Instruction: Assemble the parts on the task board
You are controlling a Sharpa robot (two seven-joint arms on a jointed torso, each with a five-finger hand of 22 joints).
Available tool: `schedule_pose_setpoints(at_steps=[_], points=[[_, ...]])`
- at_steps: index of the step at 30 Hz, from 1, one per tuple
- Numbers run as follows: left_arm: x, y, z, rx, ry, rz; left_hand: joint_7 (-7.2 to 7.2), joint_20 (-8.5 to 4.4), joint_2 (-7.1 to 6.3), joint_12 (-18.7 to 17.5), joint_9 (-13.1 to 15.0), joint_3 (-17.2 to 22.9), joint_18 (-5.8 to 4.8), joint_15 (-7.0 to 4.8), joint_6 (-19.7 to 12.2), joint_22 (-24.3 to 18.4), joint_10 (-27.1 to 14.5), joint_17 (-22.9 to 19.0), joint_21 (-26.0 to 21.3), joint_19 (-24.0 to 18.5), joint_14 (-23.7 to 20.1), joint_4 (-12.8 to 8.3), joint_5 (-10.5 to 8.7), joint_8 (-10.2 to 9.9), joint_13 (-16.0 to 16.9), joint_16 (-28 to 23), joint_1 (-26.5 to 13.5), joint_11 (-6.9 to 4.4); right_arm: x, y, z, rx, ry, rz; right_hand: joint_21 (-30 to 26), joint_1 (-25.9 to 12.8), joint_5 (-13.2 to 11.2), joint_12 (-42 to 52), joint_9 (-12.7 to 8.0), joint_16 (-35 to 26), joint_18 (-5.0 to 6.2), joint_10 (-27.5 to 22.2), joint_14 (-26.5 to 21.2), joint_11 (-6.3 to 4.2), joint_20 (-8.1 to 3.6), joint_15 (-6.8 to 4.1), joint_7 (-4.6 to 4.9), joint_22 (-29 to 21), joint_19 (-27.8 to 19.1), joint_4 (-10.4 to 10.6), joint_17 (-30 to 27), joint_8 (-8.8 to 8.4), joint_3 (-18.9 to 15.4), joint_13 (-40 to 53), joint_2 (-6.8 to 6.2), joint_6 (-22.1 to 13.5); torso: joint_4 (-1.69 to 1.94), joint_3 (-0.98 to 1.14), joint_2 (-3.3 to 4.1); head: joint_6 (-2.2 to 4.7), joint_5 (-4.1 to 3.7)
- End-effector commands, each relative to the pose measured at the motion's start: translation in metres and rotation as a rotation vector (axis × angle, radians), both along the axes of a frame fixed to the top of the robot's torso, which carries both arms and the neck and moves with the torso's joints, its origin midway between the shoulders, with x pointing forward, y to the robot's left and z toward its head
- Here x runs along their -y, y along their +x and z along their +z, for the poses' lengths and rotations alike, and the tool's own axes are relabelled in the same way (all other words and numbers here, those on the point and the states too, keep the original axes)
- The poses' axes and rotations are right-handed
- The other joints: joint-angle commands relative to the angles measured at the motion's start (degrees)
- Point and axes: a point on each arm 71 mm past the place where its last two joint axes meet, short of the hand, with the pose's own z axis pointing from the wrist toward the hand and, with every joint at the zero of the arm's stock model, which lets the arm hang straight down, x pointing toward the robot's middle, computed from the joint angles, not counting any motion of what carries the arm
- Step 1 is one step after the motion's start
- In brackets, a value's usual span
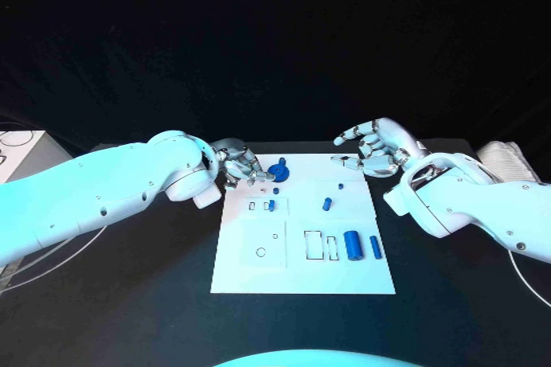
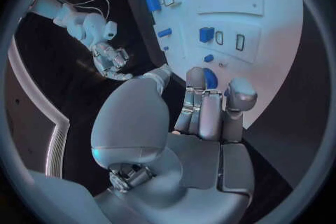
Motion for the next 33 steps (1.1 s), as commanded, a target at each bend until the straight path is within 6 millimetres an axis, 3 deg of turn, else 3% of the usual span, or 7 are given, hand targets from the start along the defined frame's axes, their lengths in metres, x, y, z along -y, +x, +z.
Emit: schedule_pose_setpoints(at_steps=[1, 16, 27, 33], points=[[0.001, 0.001, -0.006, -0.045, 0.219, -0.045, 0.03, 0.2, 0.29, 0.4, 0.5, -0.8, -0.42, 0.28, -0.7, -0.4, -0.6, -0.3, 0.0, -0.2, -0.1, 0.0, 0.1, 0.4, 0.2, 0.1, -1.6, 0.08, 0.003, 0.001, -0.001, -0.029, 0.038, 0.0, 0.3, 0.4, 0.4, -0.3, -0.1, -0.2, -0.82, 2.3, 5.5, 0.16, 0.04, 0.3, -0.14, 15.1, 6.0, 0.0, 13.2, 0.2, 0.3, 11.5, -0.06, 0.3, 0.09, 0.08, -0.25, -0.28, 0.18], [0.029, 0.009, -0.015, -0.061, 0.337, -0.106, 0.2, 0.41, 1.16, 1.0, 1.6, -2.3, -0.35, 0.5, -1.7, -0.7, -1.5, -0.1, -0.1, -0.7, -0.2, 0.0, 0.11, 1.2, 0.5, 0.0, -4.6, 0.3, 0.006, 0.005, -0.002, -0.046, 0.034, -0.022, 0.3, 0.3, 0.6, -0.4, -0.1, -0.2, -0.82, 2.2, 5.5, 0.18, 0.03, 0.3, -0.11, 15.1, 6.0, 0.1, 13.1, 0.13, 0.4, 11.5, -0.1, 0.2, -0.25, -0.05, 0.21, -0.69, 0.36], [0.037, 0.008, -0.017, -0.076, 0.349, -0.134, 0.16, 0.44, 1.3, 1.1, 1.8, -2.4, -0.38, 0.52, -1.6, -0.5, -1.6, 0.3, 0.0, -0.7, -0.1, -0.1, 0.12, 1.4, 0.6, 0.2, -4.6, 0.28, 0.006, 0.006, -0.003, -0.06, 0.03, -0.025, 0.3, 0.1, 0.7, -0.4, -0.2, -0.2, -0.82, 2.2, 5.5, 0.21, 0.03, 0.31, -0.08, 15.1, 6.0, 0.2, 13.1, 0.08, 0.4, 11.4, -0.1, 0.1, -0.05, -0.05, 0.18, -1.04, 0.01], [0.04, 0.007, -0.019, -0.094, 0.356, -0.152, 0.15, 0.45, 1.32, 1.2, 1.9, -2.4, -0.38, 0.52, -1.6, -0.5, -1.6, 0.3, 0.0, -0.7, -0.1, -0.1, 0.12, 1.5, 0.6, 0.2, -4.6, 0.28, 0.005, 0.006, -0.003, -0.064, 0.028, -0.023, 0.3, 0.1, 0.7, -0.4, -0.2, -0.2, -0.82, 2.2, 5.5, 0.22, 0.03, 0.32, -0.07, 15.1, 6.0, 0.3, 13.1, 0.07, 0.4, 11.5, -0.09, 0.1, -0.18, -0.07, 0.2, -1.14, 0.04]])
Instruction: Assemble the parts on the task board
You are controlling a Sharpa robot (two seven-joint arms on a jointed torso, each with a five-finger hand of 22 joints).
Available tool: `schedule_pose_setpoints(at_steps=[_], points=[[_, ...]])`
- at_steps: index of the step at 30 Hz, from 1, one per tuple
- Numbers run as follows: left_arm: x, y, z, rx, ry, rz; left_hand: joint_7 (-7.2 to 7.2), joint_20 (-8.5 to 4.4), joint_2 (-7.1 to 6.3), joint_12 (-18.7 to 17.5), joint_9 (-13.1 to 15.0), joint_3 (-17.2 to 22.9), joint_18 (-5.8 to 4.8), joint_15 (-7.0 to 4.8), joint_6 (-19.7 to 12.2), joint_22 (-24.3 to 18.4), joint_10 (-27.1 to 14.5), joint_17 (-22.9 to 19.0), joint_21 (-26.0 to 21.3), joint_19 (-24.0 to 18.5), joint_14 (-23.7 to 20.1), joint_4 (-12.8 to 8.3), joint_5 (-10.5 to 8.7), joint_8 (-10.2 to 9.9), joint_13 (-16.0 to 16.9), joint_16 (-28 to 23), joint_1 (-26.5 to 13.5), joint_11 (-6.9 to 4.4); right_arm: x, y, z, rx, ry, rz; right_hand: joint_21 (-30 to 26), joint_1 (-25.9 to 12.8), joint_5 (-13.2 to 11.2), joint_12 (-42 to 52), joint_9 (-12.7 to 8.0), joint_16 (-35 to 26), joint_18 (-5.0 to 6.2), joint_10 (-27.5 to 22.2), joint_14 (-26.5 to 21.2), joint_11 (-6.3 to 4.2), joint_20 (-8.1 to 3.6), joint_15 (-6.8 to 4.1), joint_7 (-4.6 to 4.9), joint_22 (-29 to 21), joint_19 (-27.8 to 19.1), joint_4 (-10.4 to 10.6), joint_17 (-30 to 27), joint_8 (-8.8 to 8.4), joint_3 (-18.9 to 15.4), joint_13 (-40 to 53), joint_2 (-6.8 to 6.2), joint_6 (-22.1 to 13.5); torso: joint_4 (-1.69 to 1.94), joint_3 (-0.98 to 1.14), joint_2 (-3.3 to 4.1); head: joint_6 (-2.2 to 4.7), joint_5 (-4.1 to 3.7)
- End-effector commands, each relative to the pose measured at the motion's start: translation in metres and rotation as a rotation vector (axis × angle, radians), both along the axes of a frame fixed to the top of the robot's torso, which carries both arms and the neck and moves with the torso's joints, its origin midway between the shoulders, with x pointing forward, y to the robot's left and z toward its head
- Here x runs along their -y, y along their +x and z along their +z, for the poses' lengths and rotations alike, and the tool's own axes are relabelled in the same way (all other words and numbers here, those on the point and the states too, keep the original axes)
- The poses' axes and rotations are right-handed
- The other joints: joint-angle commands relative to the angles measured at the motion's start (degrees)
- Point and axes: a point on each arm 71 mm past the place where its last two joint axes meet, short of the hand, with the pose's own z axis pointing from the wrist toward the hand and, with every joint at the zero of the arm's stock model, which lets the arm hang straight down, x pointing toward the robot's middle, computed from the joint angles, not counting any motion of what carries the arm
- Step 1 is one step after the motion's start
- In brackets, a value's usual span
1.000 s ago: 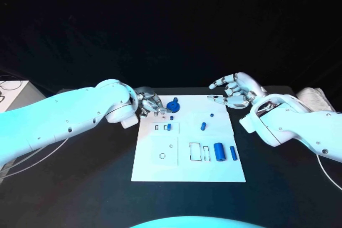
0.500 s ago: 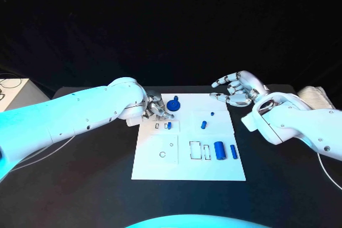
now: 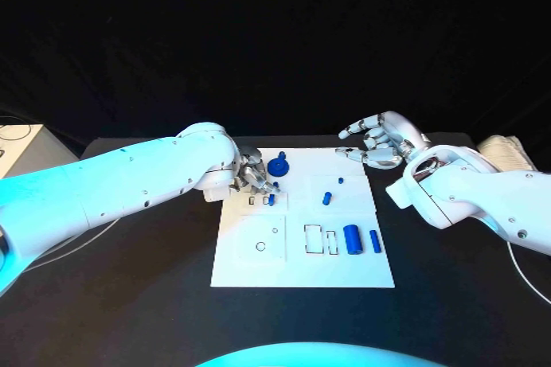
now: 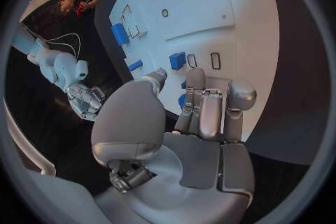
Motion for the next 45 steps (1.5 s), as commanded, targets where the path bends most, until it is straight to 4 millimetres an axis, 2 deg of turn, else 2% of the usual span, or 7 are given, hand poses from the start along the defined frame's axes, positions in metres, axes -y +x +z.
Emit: schedule_pose_setpoints(at_steps=[1, 17, 21, 33, 38, 43, 45], points=[[0.003, -0.002, -0.001, -0.029, 0.024, -0.03, -0.03, 0.14, 0.06, 0.2, 0.1, -0.3, -0.4, 0.29, -0.3, 0.0, -0.4, 0.0, 0.0, -0.4, 0.2, -0.1, 0.13, 0.3, 0.1, 0.2, -0.6, 0.06, -0.001, 0.0, -0.001, -0.013, -0.005, 0.011, 0.3, 0.1, 0.4, -0.1, 0.0, -0.2, -0.82, 2.2, 5.5, 0.22, 0.03, 0.32, -0.07, 15.1, 6.0, 0.1, 13.1, 0.07, 0.2, 11.5, -0.09, 0.1, -0.05, -0.02, 0.02, -0.06, 0.02], [0.009, -0.002, -0.004, -0.048, 0.028, -0.042, -0.08, 0.2, 0.88, 0.6, 0.9, 0.2, -0.49, 0.29, -0.7, 0.6, -0.9, 1.3, 0.4, -0.2, 0.7, -0.2, 0.14, 0.9, 0.3, 0.8, 0.6, 0.01, -0.003, 0.001, -0.001, -0.021, -0.007, 0.011, 0.3, 0.0, 0.4, -0.2, -0.1, -0.2, -0.82, 2.1, 5.5, 0.23, 0.04, 0.33, -0.06, 15.1, 6.0, 0.2, 13.1, 0.06, 0.3, 11.4, -0.08, 0.1, 0.0, 0.0, 0.08, -0.38, 0.01], [0.011, -0.003, -0.004, -0.06, 0.022, -0.048, -0.23, 0.19, 1.84, 0.9, 1.8, 1.7, -0.48, 0.2, -1.0, 0.8, -1.2, 1.5, 0.6, -0.3, 0.6, -0.4, 0.16, 1.5, 0.3, 1.0, 2.9, -0.13, -0.003, 0.001, -0.002, -0.022, -0.008, 0.011, 0.3, 0.0, 0.4, -0.2, -0.1, -0.2, -0.82, 2.1, 5.5, 0.23, 0.04, 0.33, -0.06, 15.1, 6.0, 0.2, 13.1, 0.06, 0.3, 11.4, -0.08, 0.1, 0.01, 0.0, 0.1, -0.57, -0.03], [0.013, -0.004, -0.006, -0.073, 0.01, -0.047, -0.55, 0.07, 2.06, 1.0, 3.4, 4.9, -0.43, 0.0, -1.4, 0.7, -1.6, 1.5, 0.7, -0.7, 0.4, -0.7, 0.14, 2.5, 0.1, 0.9, 5.9, -0.4, -0.004, 0.002, -0.002, -0.026, -0.009, 0.012, 0.3, -0.1, 0.5, -0.1, -0.1, -0.3, -0.82, 2.2, 5.5, 0.23, 0.04, 0.34, -0.07, 15.1, 6.0, 0.3, 13.1, 0.08, 0.4, 11.5, 0.02, 0.1, 0.07, 0.04, 0.06, -0.83, -0.13], [0.013, -0.004, -0.006, -0.077, 0.001, -0.042, -1.15, -0.34, 2.37, 0.8, 5.8, 10.8, -0.44, -0.53, -1.6, 0.9, -1.6, 1.8, 0.9, -0.7, 0.6, -1.6, 0.17, 4.1, -0.4, 1.0, 8.7, -1.11, -0.004, 0.002, -0.002, -0.028, -0.01, 0.012, 0.3, -0.1, 0.5, -0.1, -0.1, -0.3, -0.82, 2.2, 5.5, 0.23, 0.04, 0.34, -0.07, 15.1, 6.0, 0.3, 13.1, 0.08, 0.4, 11.5, 0.02, 0.1, 0.03, 0.03, 0.07, -0.86, -0.16], [0.013, -0.005, -0.006, -0.078, -0.003, -0.042, -1.68, -0.8, -0.07, 0.5, 9.1, 22.1, -0.54, -0.82, -2.4, 1.5, -1.2, 2.6, 1.3, -0.4, 1.0, -4.8, 0.17, 5.8, -0.9, 1.3, 8.8, -1.59, -0.005, 0.003, -0.002, -0.028, -0.01, 0.012, 0.3, -0.1, 0.5, -0.1, -0.1, -0.3, -0.82, 2.2, 5.5, 0.23, 0.04, 0.34, -0.07, 15.1, 6.0, 0.3, 13.1, 0.08, 0.4, 11.5, 0.02, 0.1, -0.02, 0.03, 0.12, -0.92, -0.23], [0.013, -0.006, -0.005, -0.076, -0.01, -0.037, -1.76, -0.97, -1.22, 0.6, 11.2, 27.4, -0.62, -1.08, -2.8, 2.0, -0.7, 3.5, 1.6, -0.1, 1.5, -7.3, 0.3, 7.2, -1.0, 1.6, 7.8, -1.84, -0.005, 0.003, -0.002, -0.028, -0.01, 0.013, 0.3, -0.1, 0.5, -0.1, -0.1, -0.3, -0.82, 2.2, 5.5, 0.23, 0.04, 0.34, -0.07, 15.1, 6.0, 0.3, 13.1, 0.08, 0.4, 11.5, 0.02, 0.1, -0.06, 0.03, 0.15, -0.91, -0.24]])
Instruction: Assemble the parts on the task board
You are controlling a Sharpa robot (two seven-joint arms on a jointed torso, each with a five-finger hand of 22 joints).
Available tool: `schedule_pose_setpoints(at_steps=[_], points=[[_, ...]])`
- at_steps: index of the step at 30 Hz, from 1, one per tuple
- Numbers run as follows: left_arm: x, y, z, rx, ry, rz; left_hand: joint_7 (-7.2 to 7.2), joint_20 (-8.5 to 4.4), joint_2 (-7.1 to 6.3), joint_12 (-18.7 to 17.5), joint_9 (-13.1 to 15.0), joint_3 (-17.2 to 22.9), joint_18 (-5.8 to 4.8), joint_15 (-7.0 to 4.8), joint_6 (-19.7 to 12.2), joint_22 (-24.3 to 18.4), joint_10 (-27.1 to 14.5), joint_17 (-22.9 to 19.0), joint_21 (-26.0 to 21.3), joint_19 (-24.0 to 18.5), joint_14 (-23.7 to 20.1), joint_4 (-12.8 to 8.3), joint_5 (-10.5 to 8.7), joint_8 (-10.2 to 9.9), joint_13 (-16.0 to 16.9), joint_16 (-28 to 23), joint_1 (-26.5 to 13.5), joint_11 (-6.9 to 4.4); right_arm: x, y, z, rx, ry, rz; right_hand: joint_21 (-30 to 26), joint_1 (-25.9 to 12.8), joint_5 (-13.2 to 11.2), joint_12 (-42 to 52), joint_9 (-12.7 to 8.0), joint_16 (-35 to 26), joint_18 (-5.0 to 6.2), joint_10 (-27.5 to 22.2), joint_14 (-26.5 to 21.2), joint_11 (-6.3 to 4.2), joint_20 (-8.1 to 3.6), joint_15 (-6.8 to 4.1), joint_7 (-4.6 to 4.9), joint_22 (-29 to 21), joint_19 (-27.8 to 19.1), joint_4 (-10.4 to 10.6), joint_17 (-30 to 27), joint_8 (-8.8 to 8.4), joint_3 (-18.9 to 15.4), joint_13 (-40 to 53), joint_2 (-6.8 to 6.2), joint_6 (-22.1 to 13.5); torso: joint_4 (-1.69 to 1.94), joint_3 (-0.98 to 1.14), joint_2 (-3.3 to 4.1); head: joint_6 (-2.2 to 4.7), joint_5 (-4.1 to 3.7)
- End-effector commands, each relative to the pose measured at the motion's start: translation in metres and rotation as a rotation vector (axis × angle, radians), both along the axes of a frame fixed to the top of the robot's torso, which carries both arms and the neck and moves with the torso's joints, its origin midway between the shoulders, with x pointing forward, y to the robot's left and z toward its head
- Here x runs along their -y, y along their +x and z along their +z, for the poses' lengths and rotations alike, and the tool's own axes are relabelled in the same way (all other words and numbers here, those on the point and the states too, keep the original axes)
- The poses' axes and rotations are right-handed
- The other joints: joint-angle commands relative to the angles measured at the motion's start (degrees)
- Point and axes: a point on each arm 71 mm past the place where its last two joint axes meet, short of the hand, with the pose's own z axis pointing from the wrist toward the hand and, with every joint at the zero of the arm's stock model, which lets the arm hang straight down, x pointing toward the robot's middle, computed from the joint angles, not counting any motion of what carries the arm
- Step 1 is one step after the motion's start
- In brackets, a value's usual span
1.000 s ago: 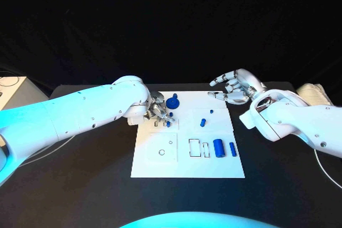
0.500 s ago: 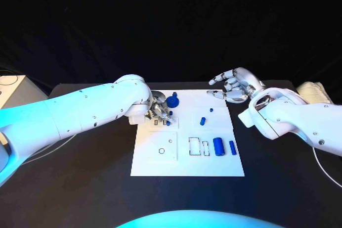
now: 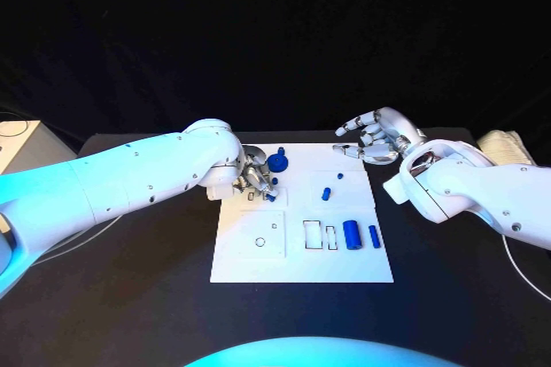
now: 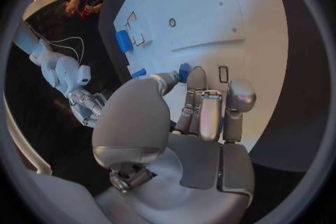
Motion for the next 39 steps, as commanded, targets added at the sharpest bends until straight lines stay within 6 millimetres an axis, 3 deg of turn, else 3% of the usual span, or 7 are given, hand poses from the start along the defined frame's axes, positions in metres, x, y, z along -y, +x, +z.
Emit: schedule_pose_setpoints(at_steps=[1, 7, 9, 17, 19, 23, 39], points=[[0.001, -0.002, 0.0, -0.012, -0.019, 0.003, -0.32, -0.49, -1.35, -0.1, 6.3, 10.5, -0.67, -0.34, -0.5, 0.5, 0.6, 1.1, 0.6, 0.3, 0.6, -7.5, 0.23, 1.5, -0.2, 0.5, -1.3, -0.43, -0.001, 0.0, 0.0, -0.005, -0.004, 0.012, 0.3, -0.1, 0.2, -0.1, -0.1, -0.3, -0.82, 2.2, 5.5, 0.24, 0.04, 0.34, -0.06, 15.1, 6.0, 0.1, 13.1, 0.08, 0.2, 11.5, 0.02, 0.1, -0.06, -0.03, 0.06, -0.03, -0.08], [-0.001, -0.001, 0.002, 0.008, -0.048, 0.034, -0.56, -0.72, -2.57, 1.2, 9.9, 17.0, -0.97, -0.73, -0.5, 2.2, 1.9, 3.9, 1.6, 1.5, 2.4, -11.7, 2.44, 3.5, 0.1, 1.8, -5.8, -0.48, -0.001, 0.0, 0.0, -0.005, -0.004, 0.011, 0.3, -0.1, 0.2, -0.1, -0.1, -0.3, -0.82, 2.2, 5.5, 0.24, 0.04, 0.34, -0.06, 15.1, 6.0, 0.1, 13.1, 0.08, 0.2, 11.5, 0.02, 0.1, 0.01, 0.01, 0.0, -0.08, -0.24], [-0.004, -0.001, 0.003, 0.023, -0.066, 0.054, -0.84, -1.03, -3.28, 2.6, 11.1, 18.0, -1.23, -1.07, 0.3, 3.5, 3.5, 5.7, 2.3, 2.8, 3.5, -13.2, 7.71, 4.2, 1.5, 2.6, -7.7, -0.82, -0.001, 0.0, 0.0, -0.005, -0.004, 0.01, 0.3, -0.1, 0.2, -0.1, -0.1, -0.3, -0.82, 2.2, 5.5, 0.24, 0.04, 0.34, -0.06, 15.1, 6.0, 0.1, 13.1, 0.08, 0.2, 11.5, 0.02, 0.1, 0.07, 0.03, 0.01, -0.07, -0.26], [-0.01, 0.0, 0.006, 0.063, -0.106, 0.108, -1.74, -1.95, -4.47, 5.3, 12.6, 18.8, -1.91, -2.0, 2.6, 6.9, 7.6, 9.2, 3.9, 5.8, 5.5, -15.7, 16.91, 4.3, 5.0, 3.9, -11.1, -1.77, 0.0, 0.0, 0.0, -0.006, -0.005, 0.009, 0.3, -0.2, 0.3, -0.1, -0.1, -0.2, -0.82, 2.2, 5.5, 0.23, 0.05, 0.34, -0.07, 15.1, 6.0, 0.2, 13.1, 0.13, 0.3, 11.5, 0.11, 0.2, 0.13, 0.06, -0.01, -0.26, -0.14], [-0.012, 0.0, 0.006, 0.075, -0.111, 0.12, -1.84, -2.04, -4.5, 5.4, 12.7, 18.8, -1.98, -2.09, 2.8, 7.2, 7.8, 9.4, 4.1, 6.1, 5.6, -15.9, 17.49, 4.3, 5.1, 4.0, -11.3, -1.87, 0.001, 0.0, -0.001, -0.006, -0.005, 0.008, 0.3, -0.2, 0.3, -0.1, -0.1, -0.3, -0.82, 2.2, 5.4, 0.23, 0.05, 0.34, -0.07, 15.1, 6.0, 0.2, 13.0, 0.13, 0.4, 11.5, 0.11, 0.2, 0.14, 0.1, -0.02, -0.38, -0.09], [-0.015, 0.0, 0.008, 0.105, -0.109, 0.134, -2.37, -2.56, -5.15, 6.5, 13.1, 18.7, -2.36, -2.62, 4.1, 9.1, 10.0, 11.2, 4.8, 7.7, 6.5, -16.7, 21.9, 4.3, 6.9, 4.6, -12.4, -2.41, 0.002, 0.0, -0.001, -0.007, -0.006, 0.007, 0.3, -0.2, 0.3, -0.1, -0.1, -0.3, -0.82, 2.2, 5.4, 0.23, 0.05, 0.34, -0.07, 15.1, 6.0, 0.2, 13.0, 0.13, 0.4, 11.5, 0.11, 0.2, 0.16, 0.08, 0.0, -0.56, -0.05], [-0.018, -0.003, -0.004, 0.154, -0.057, 0.136, -2.77, -2.98, -5.23, 6.9, 13.4, 18.8, -2.63, -3.03, 5.0, 10.3, 11.2, 12.3, 5.3, 8.8, 7.0, -17.4, 24.09, 4.1, 7.5, 4.9, -13.0, -2.82, 0.003, 0.001, -0.002, -0.014, -0.009, 0.005, 0.2, -0.4, 0.3, -0.2, -0.1, -0.3, -0.81, 2.2, 5.5, 0.23, 0.05, 0.34, -0.07, 15.1, 6.0, 0.3, 13.1, 0.14, 0.4, 11.4, 0.11, 0.2, 0.08, -0.05, -0.08, -1.14, 0.6]])
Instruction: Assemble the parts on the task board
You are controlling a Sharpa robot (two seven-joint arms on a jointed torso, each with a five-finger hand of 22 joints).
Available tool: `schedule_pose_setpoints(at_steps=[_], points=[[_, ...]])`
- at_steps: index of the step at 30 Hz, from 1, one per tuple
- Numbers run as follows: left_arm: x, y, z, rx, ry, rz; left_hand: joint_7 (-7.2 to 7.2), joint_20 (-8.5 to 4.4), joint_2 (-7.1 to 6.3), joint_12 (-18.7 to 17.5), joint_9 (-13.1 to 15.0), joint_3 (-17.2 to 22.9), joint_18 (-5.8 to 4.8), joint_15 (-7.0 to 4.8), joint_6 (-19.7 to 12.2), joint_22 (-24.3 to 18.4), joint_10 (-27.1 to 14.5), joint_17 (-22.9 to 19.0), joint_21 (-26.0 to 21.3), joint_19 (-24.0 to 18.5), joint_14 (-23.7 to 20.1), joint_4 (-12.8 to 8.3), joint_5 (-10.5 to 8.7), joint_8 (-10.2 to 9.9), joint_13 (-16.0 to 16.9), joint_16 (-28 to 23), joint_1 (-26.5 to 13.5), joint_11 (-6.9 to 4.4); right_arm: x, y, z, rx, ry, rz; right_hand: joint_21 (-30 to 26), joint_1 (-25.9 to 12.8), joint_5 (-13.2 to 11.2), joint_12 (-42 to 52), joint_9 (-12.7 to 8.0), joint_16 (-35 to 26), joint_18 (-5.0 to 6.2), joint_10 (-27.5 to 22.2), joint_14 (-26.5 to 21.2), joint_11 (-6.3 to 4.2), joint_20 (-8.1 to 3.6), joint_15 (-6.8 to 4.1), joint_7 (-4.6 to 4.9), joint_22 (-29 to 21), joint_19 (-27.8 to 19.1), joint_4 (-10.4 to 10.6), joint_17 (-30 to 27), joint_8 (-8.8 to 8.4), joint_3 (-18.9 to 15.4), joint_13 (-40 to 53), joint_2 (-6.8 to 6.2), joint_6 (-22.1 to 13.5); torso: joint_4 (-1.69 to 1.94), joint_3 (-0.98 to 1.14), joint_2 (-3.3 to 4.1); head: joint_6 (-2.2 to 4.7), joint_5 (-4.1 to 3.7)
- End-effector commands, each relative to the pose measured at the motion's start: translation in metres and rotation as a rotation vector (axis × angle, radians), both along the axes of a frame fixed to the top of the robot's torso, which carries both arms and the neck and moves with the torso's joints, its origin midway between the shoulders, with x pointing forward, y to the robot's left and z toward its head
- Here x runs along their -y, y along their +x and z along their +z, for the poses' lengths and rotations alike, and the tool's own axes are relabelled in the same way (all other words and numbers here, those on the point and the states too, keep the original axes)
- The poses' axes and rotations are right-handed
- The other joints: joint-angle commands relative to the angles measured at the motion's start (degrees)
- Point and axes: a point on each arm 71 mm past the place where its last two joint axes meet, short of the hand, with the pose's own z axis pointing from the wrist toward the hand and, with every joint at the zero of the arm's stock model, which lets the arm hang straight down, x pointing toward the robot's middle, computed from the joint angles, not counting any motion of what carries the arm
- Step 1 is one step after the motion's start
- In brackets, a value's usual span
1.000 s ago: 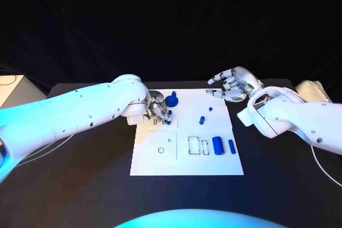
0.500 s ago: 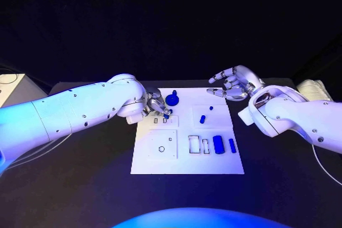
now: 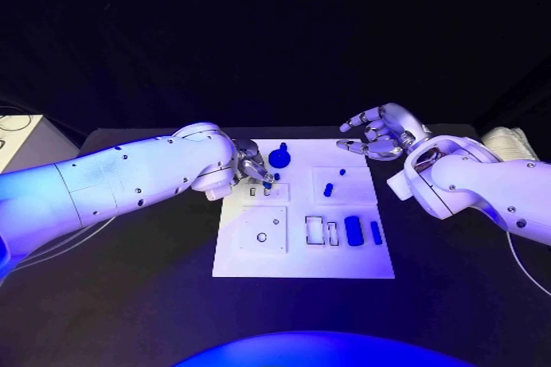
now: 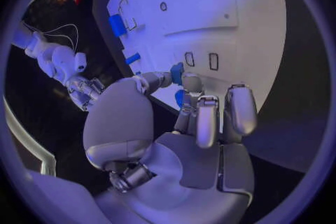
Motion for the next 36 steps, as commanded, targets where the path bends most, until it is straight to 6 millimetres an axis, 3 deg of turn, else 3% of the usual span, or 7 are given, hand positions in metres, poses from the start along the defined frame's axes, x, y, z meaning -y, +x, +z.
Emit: schedule_pose_setpoints(at_steps=[1, 5, 12, 36], points=[[0.001, 0.001, -0.001, 0.041, 0.013, 0.007, -0.12, -0.04, 0.8, 0.2, 5.5, 11.4, -0.8, -0.55, 0.5, 0.1, 0.5, 12.3, 0.2, 0.5, 5.0, -11.8, 0.47, 0.2, 0.0, 0.3, 0.0, -0.01, 0.0, 0.0, -0.001, -0.008, -0.004, 0.011, 0.2, -0.4, 0.3, -0.2, -0.1, -0.3, -0.81, 2.2, 5.5, 0.23, 0.05, 0.34, -0.07, 15.1, 6.0, 0.1, 13.0, 0.14, 0.3, 11.5, 0.11, 0.2, 0.02, -0.08, -0.03, -0.11, 0.21], [0.001, 0.0, -0.005, 0.043, 0.02, 0.009, -0.2, -0.13, 0.77, 0.4, 5.6, 11.5, -0.89, -0.64, 0.7, 0.6, 0.8, 12.5, 0.4, 0.8, 5.1, -11.9, 0.88, 0.1, 0.2, 0.4, -0.1, -0.09, 0.0, 0.0, -0.001, -0.009, -0.004, 0.012, 0.2, -0.4, 0.3, -0.2, -0.1, -0.3, -0.81, 2.2, 5.5, 0.23, 0.05, 0.34, -0.07, 15.1, 6.0, 0.1, 13.0, 0.14, 0.3, 11.5, 0.11, 0.2, 0.07, -0.09, 0.08, -0.21, 0.17], [0.0, -0.001, -0.01, 0.051, 0.022, 0.015, -0.25, -0.19, 0.74, 0.4, 5.6, 11.5, -0.93, -0.7, 0.8, 0.8, 0.9, 12.7, 0.5, 1.0, 5.1, -11.9, 1.16, 0.1, 0.3, 0.4, -0.2, -0.14, -0.001, 0.0, -0.001, -0.01, -0.005, 0.014, 0.2, -0.4, 0.3, -0.2, -0.1, -0.3, -0.81, 2.2, 5.5, 0.23, 0.05, 0.34, -0.07, 15.1, 6.0, 0.1, 13.0, 0.14, 0.3, 11.5, 0.11, 0.2, -0.16, -0.04, 0.14, -0.15, 0.31], [-0.001, -0.012, -0.014, 0.03, 0.052, -0.03, -0.32, -0.25, 0.71, 0.5, 5.7, 11.6, -0.97, -0.76, 1.0, 1.0, 1.1, 12.9, 0.6, 1.2, 5.2, -12.1, 1.43, 0.1, 0.4, 0.5, -0.2, -0.21, 0.0, 0.0, -0.003, -0.022, -0.009, 0.018, 0.2, -0.7, 0.3, -0.2, -0.1, -0.3, -0.8, 2.2, 5.4, 0.24, 0.05, 0.34, -0.07, 15.0, 6.0, 0.2, 13.0, 0.15, 0.3, 11.4, 0.11, 0.2, -0.05, 0.04, 0.15, -0.62, 0.19]])
